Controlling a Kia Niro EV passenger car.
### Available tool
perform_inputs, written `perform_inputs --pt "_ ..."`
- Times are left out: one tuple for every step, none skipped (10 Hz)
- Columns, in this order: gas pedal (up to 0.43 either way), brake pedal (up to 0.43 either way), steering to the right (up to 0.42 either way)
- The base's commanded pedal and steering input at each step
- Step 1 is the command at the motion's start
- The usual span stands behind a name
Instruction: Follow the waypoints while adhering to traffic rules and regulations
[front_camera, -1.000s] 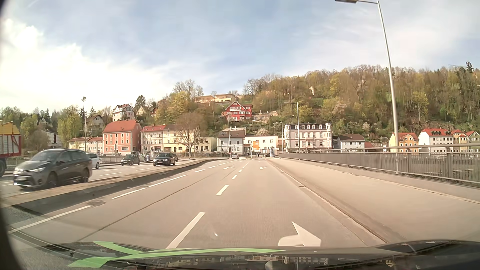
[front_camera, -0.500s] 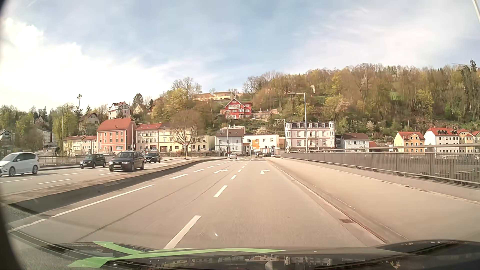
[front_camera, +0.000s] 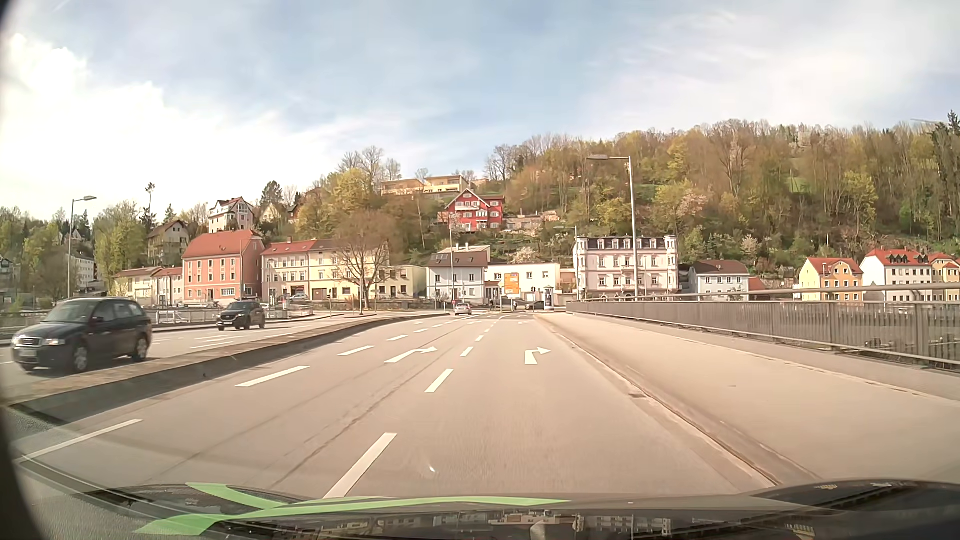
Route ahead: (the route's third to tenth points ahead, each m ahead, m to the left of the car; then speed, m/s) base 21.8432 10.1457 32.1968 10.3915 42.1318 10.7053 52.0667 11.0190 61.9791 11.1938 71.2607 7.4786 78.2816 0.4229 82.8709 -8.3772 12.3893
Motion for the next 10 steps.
perform_inputs --pt "0.000 0.000 -0.002" --pt "0.000 0.000 -0.002" --pt "0.000 0.000 -0.002" --pt "0.000 0.000 -0.002" --pt "0.000 0.000 -0.002" --pt "0.000 0.000 -0.002" --pt "0.000 0.000 -0.002" --pt "0.000 0.000 -0.002" --pt "0.000 0.006 -0.002" --pt "0.000 0.012 -0.002"
